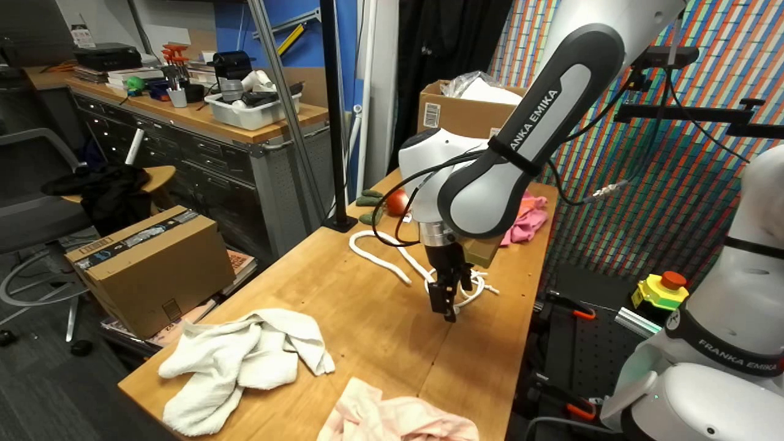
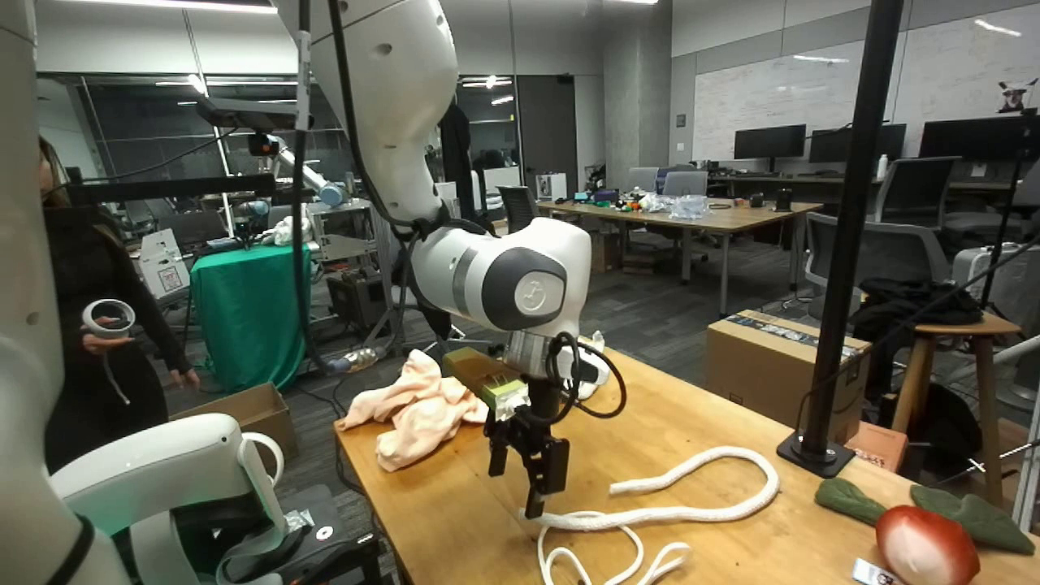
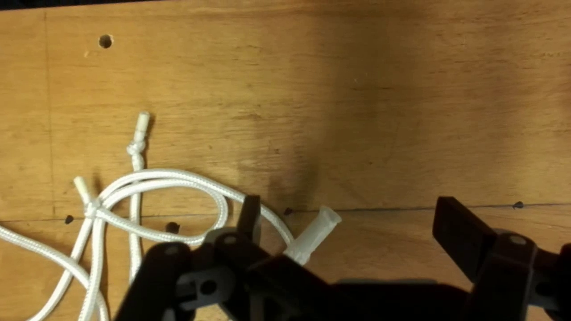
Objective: Move the white towel to the left, move the yellow towel to the right, move the pink t-shirt to the right, move the peach t-shirt to the right, move the radish to the right, separate the two white ropes
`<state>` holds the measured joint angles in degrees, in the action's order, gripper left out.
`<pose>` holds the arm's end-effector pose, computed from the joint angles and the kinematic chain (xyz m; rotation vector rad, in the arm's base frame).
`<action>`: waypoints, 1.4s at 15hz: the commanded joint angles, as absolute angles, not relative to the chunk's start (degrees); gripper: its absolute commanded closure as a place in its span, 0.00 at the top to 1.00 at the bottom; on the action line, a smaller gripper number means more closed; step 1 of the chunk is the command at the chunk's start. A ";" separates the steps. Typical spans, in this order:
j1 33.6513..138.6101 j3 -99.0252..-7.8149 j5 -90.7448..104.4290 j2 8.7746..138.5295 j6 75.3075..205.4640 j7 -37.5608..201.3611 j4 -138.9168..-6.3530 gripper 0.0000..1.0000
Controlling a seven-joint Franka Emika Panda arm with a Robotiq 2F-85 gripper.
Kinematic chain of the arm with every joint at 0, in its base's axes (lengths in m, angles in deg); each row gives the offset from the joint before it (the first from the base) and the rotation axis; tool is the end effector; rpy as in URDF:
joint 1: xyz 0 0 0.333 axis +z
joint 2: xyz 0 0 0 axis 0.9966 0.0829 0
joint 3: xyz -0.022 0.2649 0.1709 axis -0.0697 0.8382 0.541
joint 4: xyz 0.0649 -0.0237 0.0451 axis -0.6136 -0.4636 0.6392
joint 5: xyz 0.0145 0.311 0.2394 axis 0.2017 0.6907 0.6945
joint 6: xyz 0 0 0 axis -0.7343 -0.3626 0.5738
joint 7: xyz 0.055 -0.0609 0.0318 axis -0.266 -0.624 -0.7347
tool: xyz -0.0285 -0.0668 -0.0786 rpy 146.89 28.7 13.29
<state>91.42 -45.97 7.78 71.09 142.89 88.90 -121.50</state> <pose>0.4355 0.0756 0.1773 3.0422 -0.0057 -0.4737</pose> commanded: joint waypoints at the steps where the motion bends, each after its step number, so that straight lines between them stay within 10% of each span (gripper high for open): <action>1: 92.50 -46.45 6.14 72.47 143.73 91.51 -120.35 1.00; 11: 93.79 -46.86 3.26 75.14 144.97 93.81 -119.45 1.00; 13: 93.71 -46.91 3.31 75.33 144.87 93.59 -119.24 0.74; 21: 93.63 -47.07 3.44 75.56 144.76 93.31 -118.81 0.23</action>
<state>92.87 -46.44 4.12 75.05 144.62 92.70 -119.82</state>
